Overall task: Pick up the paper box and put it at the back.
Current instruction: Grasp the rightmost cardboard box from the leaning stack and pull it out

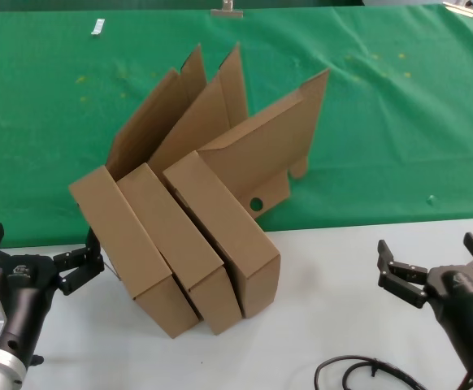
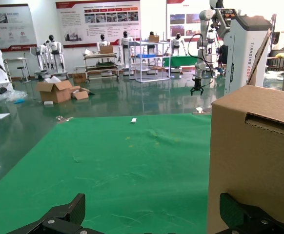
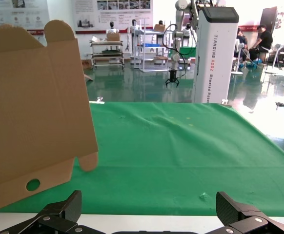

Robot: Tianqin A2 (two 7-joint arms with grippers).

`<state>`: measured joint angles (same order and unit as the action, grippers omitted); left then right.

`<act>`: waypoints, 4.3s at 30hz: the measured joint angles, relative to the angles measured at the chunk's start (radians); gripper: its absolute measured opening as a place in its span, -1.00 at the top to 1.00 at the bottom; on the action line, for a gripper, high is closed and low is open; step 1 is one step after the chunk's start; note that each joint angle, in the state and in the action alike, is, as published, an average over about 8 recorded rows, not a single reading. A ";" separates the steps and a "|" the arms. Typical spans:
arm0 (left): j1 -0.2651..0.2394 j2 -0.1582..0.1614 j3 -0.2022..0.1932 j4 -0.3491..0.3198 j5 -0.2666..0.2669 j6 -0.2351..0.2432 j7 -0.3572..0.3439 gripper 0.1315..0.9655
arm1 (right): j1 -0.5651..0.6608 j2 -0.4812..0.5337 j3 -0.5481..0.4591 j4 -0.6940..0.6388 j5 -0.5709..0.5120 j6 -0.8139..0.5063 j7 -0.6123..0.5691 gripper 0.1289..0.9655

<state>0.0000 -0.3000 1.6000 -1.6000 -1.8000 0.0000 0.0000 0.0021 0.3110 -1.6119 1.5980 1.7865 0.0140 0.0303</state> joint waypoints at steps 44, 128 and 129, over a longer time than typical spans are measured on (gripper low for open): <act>0.000 0.000 0.000 0.000 0.000 0.000 0.000 -0.65 | 0.003 -0.006 0.017 -0.001 0.005 -0.032 -0.014 -1.00; 0.000 0.000 0.000 0.000 0.000 0.000 0.000 0.97 | 1.089 0.019 -0.217 -1.566 -0.010 -1.584 -1.035 -0.86; 0.000 0.000 0.000 0.000 0.000 0.000 0.000 0.97 | 1.089 0.019 -0.216 -1.567 -0.011 -1.584 -1.034 -0.83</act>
<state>0.0000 -0.3000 1.6001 -1.6000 -1.7996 0.0000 -0.0004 1.0911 0.3301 -1.8282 0.0314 1.7757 -1.5699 -1.0035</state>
